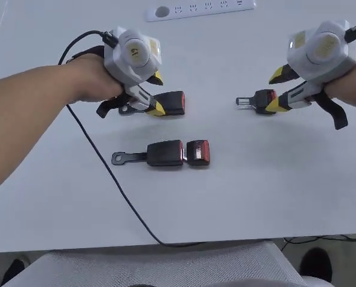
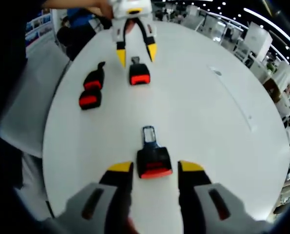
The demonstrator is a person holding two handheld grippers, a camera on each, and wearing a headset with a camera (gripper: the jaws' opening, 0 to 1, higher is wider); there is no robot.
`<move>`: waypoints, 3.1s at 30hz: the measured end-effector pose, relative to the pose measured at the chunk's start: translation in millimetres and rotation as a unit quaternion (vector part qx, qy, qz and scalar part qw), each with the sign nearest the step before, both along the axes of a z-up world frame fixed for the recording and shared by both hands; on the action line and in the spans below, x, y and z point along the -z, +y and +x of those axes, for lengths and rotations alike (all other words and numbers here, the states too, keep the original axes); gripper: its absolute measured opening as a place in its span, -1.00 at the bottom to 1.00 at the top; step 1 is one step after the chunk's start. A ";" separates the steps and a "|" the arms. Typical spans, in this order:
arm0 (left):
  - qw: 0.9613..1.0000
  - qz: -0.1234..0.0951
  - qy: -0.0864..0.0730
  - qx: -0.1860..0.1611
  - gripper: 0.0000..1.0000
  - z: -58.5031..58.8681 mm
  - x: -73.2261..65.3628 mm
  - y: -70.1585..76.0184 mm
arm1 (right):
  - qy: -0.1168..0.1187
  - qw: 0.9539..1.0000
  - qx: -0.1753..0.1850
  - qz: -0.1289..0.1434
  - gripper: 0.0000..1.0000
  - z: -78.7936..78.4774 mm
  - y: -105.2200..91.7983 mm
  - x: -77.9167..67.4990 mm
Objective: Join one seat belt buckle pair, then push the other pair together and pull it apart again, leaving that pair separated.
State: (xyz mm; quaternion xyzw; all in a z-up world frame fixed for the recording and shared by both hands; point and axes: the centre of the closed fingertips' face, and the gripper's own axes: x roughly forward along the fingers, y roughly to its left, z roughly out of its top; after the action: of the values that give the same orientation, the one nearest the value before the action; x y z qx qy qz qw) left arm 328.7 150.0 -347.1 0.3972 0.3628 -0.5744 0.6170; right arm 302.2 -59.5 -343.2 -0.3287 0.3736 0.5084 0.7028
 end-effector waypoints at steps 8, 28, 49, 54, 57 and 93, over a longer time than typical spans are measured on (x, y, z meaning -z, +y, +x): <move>0.999 0.028 -0.005 0.019 -0.15 1.7 19.1 9.6 | 0.018 1.000 -0.018 -0.010 -0.25 -0.4 2.6 17.8; 0.998 0.035 0.033 0.027 -0.35 -1.9 29.4 10.5 | 0.047 0.997 -0.053 0.004 -0.29 0.6 1.5 32.0; 0.998 0.047 0.031 0.028 -0.36 -1.2 28.3 7.2 | 0.031 0.997 -0.066 0.036 -0.29 6.2 79.8 28.8; 0.998 0.049 0.031 0.037 -0.36 -1.0 28.1 6.2 | 0.024 0.997 -0.055 0.045 -0.29 14.8 99.0 30.3; 0.998 0.046 0.030 0.035 -0.36 -0.6 27.5 5.6 | 0.022 0.997 -0.051 0.047 -0.29 17.5 108.4 30.5; 0.999 0.033 0.038 0.020 -0.40 2.5 24.4 3.4 | 0.013 0.996 -0.072 0.055 -0.35 26.5 143.5 29.8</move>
State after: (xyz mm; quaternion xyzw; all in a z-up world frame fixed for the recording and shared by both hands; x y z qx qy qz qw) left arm 331.2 153.5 -371.5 0.4026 0.3966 -0.5893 0.5774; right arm 328.7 84.0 -373.0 -0.3088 0.3299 0.5817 0.6763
